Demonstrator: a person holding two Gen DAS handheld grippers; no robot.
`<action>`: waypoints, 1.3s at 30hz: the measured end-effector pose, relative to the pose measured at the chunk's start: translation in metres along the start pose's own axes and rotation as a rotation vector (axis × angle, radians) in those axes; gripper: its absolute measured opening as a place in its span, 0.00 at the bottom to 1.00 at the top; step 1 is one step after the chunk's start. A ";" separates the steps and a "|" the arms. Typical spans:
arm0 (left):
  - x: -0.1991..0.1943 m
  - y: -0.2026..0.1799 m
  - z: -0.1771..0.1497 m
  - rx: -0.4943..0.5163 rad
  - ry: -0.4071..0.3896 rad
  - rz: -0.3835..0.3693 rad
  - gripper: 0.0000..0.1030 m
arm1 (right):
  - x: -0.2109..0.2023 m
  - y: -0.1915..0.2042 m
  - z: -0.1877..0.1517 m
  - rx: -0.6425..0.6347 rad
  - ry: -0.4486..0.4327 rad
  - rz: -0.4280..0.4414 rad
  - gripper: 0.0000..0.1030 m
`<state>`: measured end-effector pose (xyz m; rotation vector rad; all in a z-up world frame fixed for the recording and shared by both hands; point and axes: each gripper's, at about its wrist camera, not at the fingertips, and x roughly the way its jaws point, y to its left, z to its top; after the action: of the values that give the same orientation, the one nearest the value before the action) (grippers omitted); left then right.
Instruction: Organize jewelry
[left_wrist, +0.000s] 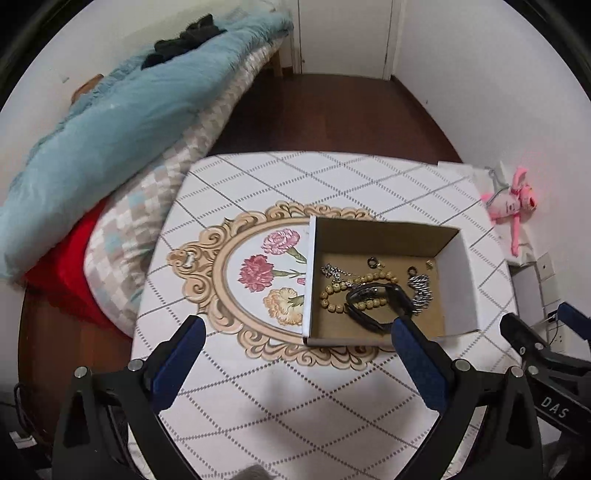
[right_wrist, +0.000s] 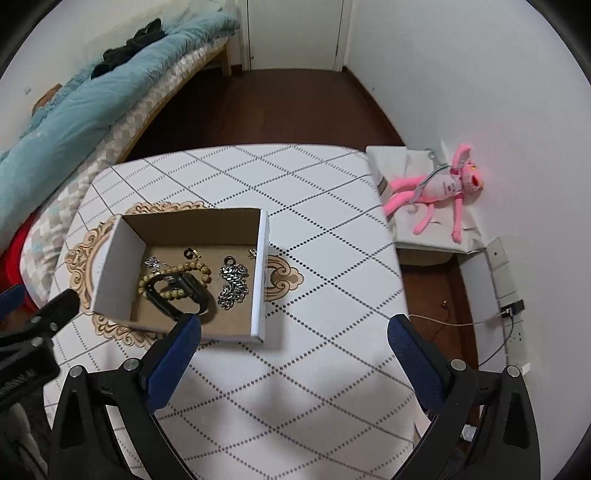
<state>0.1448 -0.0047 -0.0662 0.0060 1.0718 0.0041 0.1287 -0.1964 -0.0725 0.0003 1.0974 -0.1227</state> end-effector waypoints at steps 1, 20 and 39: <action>-0.012 0.001 -0.002 -0.003 -0.021 -0.003 1.00 | -0.011 -0.001 -0.003 0.002 -0.014 0.000 1.00; -0.177 0.003 -0.040 -0.011 -0.233 -0.035 1.00 | -0.207 -0.014 -0.041 -0.002 -0.276 -0.017 1.00; -0.194 0.000 -0.041 0.003 -0.212 -0.039 1.00 | -0.235 -0.018 -0.044 0.011 -0.269 0.006 1.00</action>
<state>0.0161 -0.0058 0.0848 -0.0113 0.8596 -0.0330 -0.0178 -0.1884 0.1172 -0.0034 0.8277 -0.1197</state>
